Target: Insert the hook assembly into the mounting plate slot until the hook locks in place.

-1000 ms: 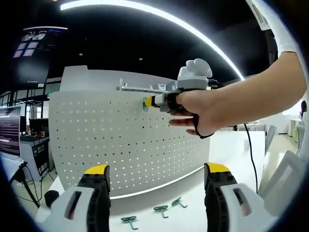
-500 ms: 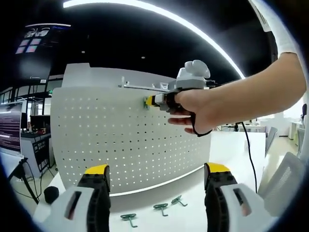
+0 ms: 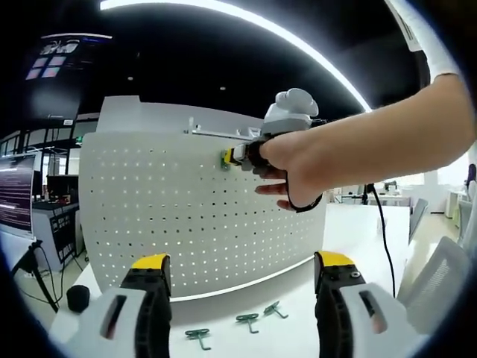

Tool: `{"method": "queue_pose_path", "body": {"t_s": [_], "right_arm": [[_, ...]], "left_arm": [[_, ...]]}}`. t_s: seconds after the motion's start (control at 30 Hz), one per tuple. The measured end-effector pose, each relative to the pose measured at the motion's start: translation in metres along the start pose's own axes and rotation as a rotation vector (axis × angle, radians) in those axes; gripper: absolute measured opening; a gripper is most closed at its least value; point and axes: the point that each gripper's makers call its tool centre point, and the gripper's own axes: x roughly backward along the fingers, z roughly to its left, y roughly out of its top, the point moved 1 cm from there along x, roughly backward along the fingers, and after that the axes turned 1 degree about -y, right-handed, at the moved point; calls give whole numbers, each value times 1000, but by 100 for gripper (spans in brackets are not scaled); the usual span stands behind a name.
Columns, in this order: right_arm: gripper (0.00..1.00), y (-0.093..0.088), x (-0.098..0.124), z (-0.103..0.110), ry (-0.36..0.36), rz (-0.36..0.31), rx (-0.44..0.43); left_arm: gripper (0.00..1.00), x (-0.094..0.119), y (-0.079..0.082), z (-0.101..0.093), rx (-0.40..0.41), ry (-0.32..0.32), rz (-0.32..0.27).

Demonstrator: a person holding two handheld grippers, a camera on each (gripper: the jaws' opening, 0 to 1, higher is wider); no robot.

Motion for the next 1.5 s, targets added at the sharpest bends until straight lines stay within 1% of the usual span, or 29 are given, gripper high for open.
{"method": "queue_pose_path", "body": {"t_s": [0.17,0.2,0.27,0.4,0.47,0.5,0.53,0.67,0.77,0.83,0.87,0.9,0.97,1.1,1.17,1.2,1.27,1.37,1.43,1.47,1.5], "right_arm": [[2,-1,0,0,-33,9,-9],[2,-1,0,0,-35,12,4],[2,-1,1,0,-40,18,-23],[3,-3,0,1,-50,24,-20],[6,-6,-2,2,-45,45,-45],[6,-8,-1,3,-54,59,-67],[6,-9,-1,4,-50,57,-53],[8,-7,0,3,-40,58,-45],[11,-7,1,5,-15,66,-51],[14,-7,3,7,5,61,-80],[16,-5,3,9,22,40,-131],[17,-6,6,6,25,40,-136],[20,-7,8,5,28,44,-129],[23,-10,14,3,81,61,-107],[24,-9,16,3,115,49,-110],[24,-11,17,3,134,60,-116],[24,-12,19,2,141,62,-99],[25,-13,21,5,169,68,-76],[26,-10,20,5,186,60,-90],[26,-10,20,6,189,61,-85],[26,-9,21,6,206,62,-84]], "left_arm": [[81,1,0,2,17,5,-2],[80,1,0,3,21,6,-2],[80,1,0,4,31,9,-4],[80,2,1,5,36,12,-9],[80,2,0,6,43,14,-7],[79,3,0,7,46,16,-7],[79,3,0,7,47,18,-8],[79,3,1,9,57,23,-11],[79,2,0,8,52,20,-7],[79,2,0,7,49,19,-7],[79,2,0,7,49,18,-5],[79,2,-1,7,47,19,-3],[79,2,-1,7,49,21,-3],[79,1,-2,5,40,18,6],[79,1,-2,4,34,18,8],[79,1,-3,3,31,17,10],[79,1,-3,3,25,16,13],[79,0,-3,3,25,17,17],[79,-1,-5,3,18,15,22],[79,-2,-6,2,13,14,30],[79,-1,-6,2,8,14,29]]}}
